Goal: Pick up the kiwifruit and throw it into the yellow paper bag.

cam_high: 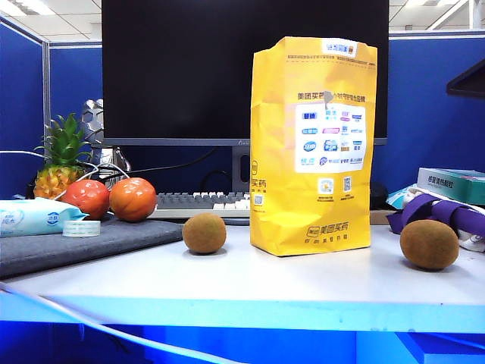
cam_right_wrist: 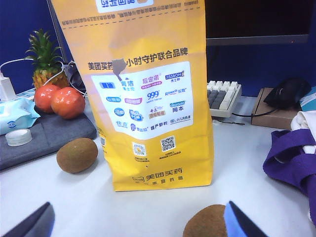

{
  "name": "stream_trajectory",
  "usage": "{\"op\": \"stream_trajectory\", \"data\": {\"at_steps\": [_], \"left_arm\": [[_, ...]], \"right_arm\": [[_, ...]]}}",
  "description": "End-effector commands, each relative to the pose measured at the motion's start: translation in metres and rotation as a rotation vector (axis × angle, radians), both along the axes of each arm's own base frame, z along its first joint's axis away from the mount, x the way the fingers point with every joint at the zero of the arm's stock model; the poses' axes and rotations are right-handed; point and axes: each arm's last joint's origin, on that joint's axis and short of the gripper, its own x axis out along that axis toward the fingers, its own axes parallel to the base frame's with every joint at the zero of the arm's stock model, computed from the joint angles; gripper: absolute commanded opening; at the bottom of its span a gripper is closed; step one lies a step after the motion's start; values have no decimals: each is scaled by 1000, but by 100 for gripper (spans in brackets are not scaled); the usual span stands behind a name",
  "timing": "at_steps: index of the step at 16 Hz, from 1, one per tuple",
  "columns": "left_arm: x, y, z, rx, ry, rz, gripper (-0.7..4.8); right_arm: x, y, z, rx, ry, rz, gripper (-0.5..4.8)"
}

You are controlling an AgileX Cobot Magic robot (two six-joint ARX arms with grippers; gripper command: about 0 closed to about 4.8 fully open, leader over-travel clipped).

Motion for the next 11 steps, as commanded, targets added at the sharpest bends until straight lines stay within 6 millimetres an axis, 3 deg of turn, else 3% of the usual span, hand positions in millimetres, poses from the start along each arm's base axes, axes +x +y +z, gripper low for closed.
{"op": "stream_trajectory", "data": {"at_steps": [1, 6, 7, 8, 9, 11], "left_arm": [[0, 0, 2, -5, -10, 3, 370], [0, 0, 3, -88, 12, 0, 367], [-1, -2, 3, -108, 13, -48, 388], [-1, -3, 5, -114, 8, -108, 454], [-2, -5, 6, -120, 0, -164, 479], [-2, -5, 9, -124, -34, -197, 479]], "right_arm": [[0, 0, -2, 2, -1, 3, 479], [0, 1, -5, 40, 52, 45, 479], [-1, 2, -4, 76, 61, 93, 479], [-2, 3, -3, 92, 63, 120, 479], [-2, 3, -3, 109, 66, 139, 479], [-2, 4, 0, 118, 46, 148, 479]]}}
